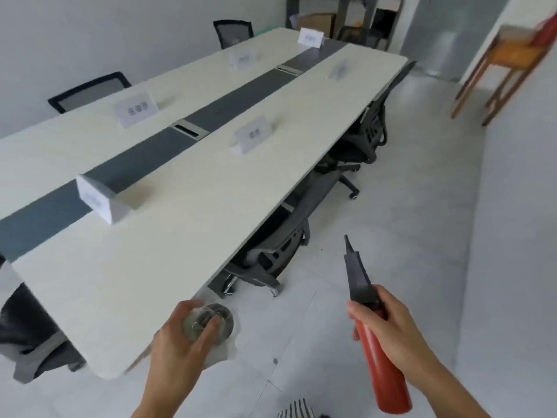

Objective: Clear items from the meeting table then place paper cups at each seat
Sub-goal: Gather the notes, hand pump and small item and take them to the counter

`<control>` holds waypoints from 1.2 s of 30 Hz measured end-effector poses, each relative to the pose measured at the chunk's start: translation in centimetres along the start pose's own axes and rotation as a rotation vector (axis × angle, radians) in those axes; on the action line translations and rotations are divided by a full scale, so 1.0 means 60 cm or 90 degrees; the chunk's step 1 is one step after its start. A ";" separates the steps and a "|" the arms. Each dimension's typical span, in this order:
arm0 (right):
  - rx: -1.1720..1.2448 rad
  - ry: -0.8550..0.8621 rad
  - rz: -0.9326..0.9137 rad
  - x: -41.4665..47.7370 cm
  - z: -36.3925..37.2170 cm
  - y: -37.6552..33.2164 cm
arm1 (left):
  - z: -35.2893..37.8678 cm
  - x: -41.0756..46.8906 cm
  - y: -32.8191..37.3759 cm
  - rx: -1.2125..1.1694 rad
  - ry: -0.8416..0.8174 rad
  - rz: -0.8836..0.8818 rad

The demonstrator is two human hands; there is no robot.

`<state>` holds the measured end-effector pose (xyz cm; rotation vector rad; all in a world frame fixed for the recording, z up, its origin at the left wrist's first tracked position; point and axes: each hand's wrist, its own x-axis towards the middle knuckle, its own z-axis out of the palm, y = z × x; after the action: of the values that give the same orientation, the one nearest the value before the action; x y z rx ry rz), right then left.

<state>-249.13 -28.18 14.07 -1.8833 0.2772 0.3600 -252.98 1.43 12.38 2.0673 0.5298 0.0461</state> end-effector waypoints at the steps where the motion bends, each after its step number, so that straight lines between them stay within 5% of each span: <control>1: 0.001 0.014 0.011 -0.002 -0.032 0.016 | 0.031 0.001 0.019 0.006 -0.019 0.018; 7: -0.032 0.100 0.065 -0.001 -0.191 0.106 | 0.210 -0.004 0.108 0.050 -0.149 0.055; 19: -0.095 0.209 0.127 0.162 -0.391 0.164 | 0.476 0.151 0.261 0.088 -0.247 0.080; 36: -0.049 0.354 0.244 0.475 -0.794 0.144 | 0.957 0.450 0.678 0.156 -0.430 0.239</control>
<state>-220.55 -76.45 10.57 -1.9750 1.0178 0.0919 -200.38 -52.54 10.56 2.2227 -0.2817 -0.5014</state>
